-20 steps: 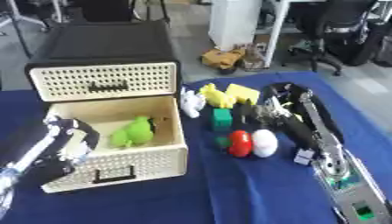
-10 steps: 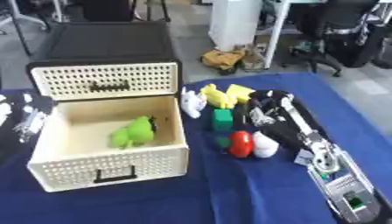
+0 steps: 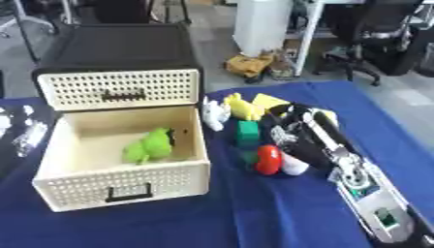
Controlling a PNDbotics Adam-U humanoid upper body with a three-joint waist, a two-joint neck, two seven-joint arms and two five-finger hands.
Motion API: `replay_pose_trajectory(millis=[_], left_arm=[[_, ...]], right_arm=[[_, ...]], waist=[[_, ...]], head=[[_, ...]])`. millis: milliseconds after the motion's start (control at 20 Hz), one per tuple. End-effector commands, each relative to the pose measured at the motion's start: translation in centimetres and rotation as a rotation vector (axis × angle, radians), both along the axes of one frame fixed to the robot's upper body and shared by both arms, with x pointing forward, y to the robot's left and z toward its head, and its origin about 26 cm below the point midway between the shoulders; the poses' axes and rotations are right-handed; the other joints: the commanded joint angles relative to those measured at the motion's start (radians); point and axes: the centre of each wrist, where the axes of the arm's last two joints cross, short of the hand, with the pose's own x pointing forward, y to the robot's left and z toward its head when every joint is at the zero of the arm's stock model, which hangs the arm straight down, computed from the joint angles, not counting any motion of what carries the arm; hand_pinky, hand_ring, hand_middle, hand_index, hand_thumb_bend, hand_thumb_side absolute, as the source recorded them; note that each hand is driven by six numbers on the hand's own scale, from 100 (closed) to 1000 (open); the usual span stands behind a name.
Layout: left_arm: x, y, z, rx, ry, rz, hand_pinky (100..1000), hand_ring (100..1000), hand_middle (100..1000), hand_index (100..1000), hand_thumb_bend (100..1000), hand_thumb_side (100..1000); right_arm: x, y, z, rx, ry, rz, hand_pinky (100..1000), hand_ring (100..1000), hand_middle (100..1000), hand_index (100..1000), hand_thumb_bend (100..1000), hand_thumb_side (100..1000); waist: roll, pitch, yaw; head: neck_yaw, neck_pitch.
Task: Pick up objects from table and place into drawer.
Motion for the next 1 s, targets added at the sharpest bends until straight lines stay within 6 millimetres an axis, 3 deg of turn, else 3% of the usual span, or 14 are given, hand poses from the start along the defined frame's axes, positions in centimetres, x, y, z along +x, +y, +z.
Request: replay_pose_trajectory(millis=[50,500,800,1000], left_arm=[[0.0,0.3,0.6,-0.017,-0.011,0.0,100,100,100,693,234,1000],[0.0,0.3,0.5,-0.018,-0.004,-0.002,100,100,100,694,232,1000],[0.0,0.4,0.4,-0.015,-0.004,0.004,100,100,100,695,230,1000],[0.0,0.4,0.3,-0.012,-0.004,0.005,100,100,100,695,230,1000]], right_arm=[[1.0,0.0,-0.4,-0.114,0.026,0.047,577,739,804,854,100,803],[2.5,-0.2,-0.9,-0.267,0.102,0.111,700,842,859,875,100,755],[3.1,-1.3,-0.6,-0.331,0.074,0.021,808,916,888,886,100,670],[3.3,-2.0,-1.3,-0.382,0.08,-0.034,804,909,891,890,100,683]], waist=[[0.003,-0.013,0.0],[0.008,-0.016,0.002],[0.009,-0.017,0.003],[0.008,-0.017,0.003]], head=[[-0.002,0.008],[-0.002,0.011],[-0.001,0.012],[0.0,0.012]])
